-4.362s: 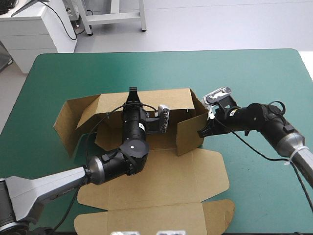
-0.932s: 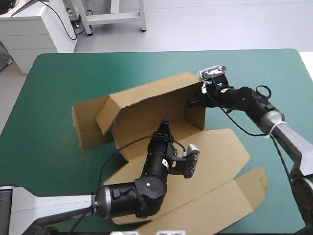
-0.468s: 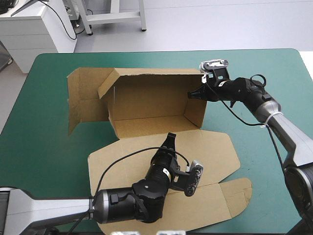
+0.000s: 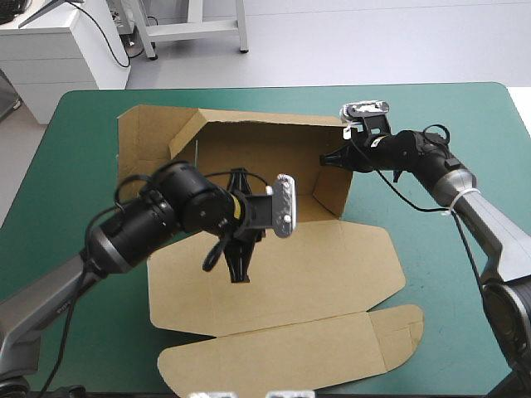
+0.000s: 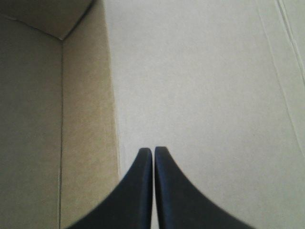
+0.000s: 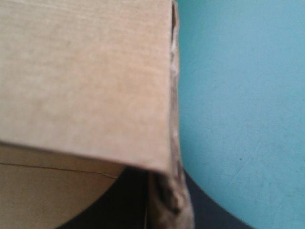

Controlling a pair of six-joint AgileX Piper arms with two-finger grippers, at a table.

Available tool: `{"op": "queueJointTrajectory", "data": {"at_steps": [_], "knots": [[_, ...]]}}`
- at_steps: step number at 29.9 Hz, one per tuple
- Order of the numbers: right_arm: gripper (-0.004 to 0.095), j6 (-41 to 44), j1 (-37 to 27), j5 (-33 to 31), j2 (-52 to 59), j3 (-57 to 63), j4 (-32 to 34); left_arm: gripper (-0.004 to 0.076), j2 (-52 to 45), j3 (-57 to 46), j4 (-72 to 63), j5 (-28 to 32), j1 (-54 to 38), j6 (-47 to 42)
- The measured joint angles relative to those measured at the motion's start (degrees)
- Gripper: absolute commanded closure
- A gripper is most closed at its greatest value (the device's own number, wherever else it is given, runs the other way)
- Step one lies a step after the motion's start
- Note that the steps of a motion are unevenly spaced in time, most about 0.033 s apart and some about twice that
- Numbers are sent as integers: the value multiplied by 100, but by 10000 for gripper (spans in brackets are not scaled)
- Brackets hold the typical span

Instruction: Fold the box

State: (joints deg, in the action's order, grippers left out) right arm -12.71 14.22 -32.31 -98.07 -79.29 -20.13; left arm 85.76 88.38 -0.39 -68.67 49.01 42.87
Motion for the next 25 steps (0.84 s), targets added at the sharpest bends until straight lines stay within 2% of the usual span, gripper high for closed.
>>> {"op": "queueJointTrajectory", "data": {"at_steps": [4, 8, 18, 25], "knots": [[923, 185, 0, -35, 0, -12, 129, 731, -102, 572, -681, -218, -781, 160], [923, 208, 0, -79, 0, -22, 155, 731, -272, 726, -1336, -286, -1768, 219], [923, 233, 0, -183, 0, -51, 188, 731, -299, 720, -3546, -298, -5094, 373], [923, 239, 0, -241, 0, -51, 189, 731, -329, 111, -4501, -282, -6829, 373]]}}
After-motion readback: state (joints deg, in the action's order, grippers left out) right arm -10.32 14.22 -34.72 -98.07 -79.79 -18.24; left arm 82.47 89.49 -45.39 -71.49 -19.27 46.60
